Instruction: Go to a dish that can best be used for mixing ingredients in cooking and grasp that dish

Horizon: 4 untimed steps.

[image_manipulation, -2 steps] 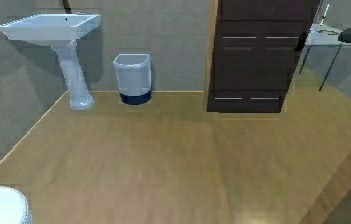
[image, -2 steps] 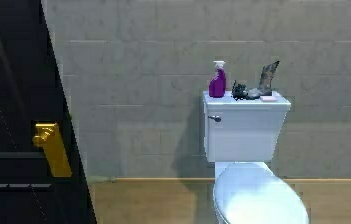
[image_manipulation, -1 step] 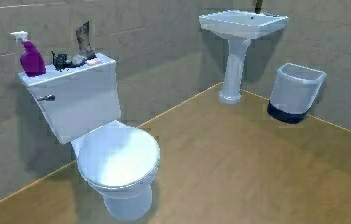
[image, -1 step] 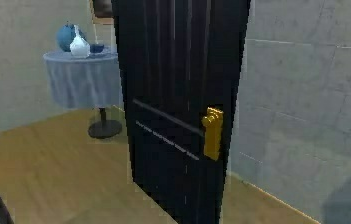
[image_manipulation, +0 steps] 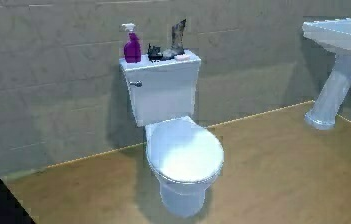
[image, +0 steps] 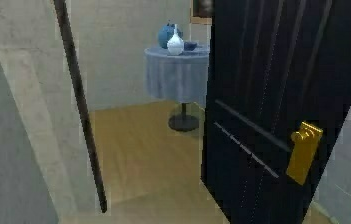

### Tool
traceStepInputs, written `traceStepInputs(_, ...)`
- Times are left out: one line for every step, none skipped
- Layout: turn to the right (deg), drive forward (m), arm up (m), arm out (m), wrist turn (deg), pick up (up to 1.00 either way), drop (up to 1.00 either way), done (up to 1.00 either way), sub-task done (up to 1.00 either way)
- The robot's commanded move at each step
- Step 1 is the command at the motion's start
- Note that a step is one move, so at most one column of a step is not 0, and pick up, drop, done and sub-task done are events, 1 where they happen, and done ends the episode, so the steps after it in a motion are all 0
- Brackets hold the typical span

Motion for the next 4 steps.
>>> traceStepInputs(0.0, 1.00, 0.00, 0.00, 0.0, 0.00, 0.00, 0.00, 0.00)
traceStepInputs(-6.0, 0.00, 0.00, 0.00, 0.0, 0.00, 0.00, 0.00, 0.00)
traceStepInputs(0.0, 0.40, 0.00, 0.00, 0.0, 0.00, 0.00, 0.00, 0.00)
traceStepInputs(-27.0, 0.00, 0.00, 0.00, 0.0, 0.00, 0.00, 0.00, 0.00)
